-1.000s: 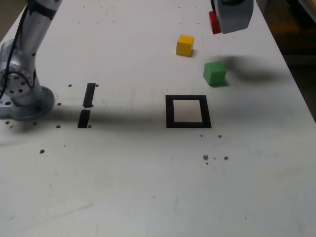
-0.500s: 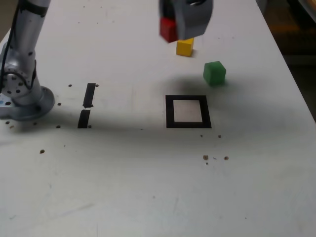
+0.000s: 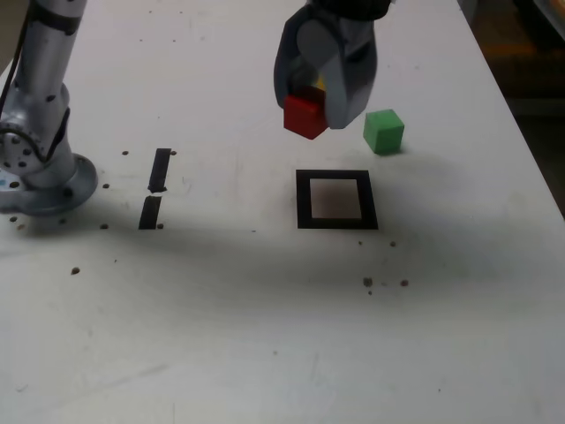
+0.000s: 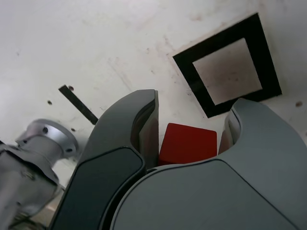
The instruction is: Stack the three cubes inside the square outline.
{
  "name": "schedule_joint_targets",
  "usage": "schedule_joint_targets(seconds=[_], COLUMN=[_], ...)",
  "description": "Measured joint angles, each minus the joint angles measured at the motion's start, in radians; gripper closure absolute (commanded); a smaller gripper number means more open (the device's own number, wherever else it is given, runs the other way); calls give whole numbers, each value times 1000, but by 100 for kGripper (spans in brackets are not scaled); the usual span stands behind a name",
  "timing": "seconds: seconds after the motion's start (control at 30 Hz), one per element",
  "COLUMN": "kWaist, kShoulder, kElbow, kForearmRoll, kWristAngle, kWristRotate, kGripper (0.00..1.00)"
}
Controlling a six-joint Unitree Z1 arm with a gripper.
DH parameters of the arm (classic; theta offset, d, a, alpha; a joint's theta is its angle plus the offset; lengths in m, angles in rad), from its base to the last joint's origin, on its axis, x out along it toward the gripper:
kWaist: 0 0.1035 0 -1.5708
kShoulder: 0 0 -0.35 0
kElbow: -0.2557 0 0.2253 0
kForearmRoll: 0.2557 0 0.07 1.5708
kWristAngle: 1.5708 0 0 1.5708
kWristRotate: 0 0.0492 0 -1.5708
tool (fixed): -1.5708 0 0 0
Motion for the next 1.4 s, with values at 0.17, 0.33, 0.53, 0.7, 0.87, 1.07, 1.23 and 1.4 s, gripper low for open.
schedule_joint_targets(seconds=[0.17,0.33,0.53,0.7,0.87,1.07,1.23,1.4], kWaist=[-1,-1,0,8,9,9,8,6], kShoulder=[15,31,41,54,69,69,67,64], kElbow=[17,28,71,162,214,238,256,276], kForearmRoll=[-45,-77,-158,-270,-332,-342,-358,-390], kWristAngle=[-29,-72,-52,-42,-40,-12,-3,-9], kWristRotate=[-180,-356,-573,-753,-930,-1148,-1178,-1132], kGripper=[83,83,83,83,83,83,84,84])
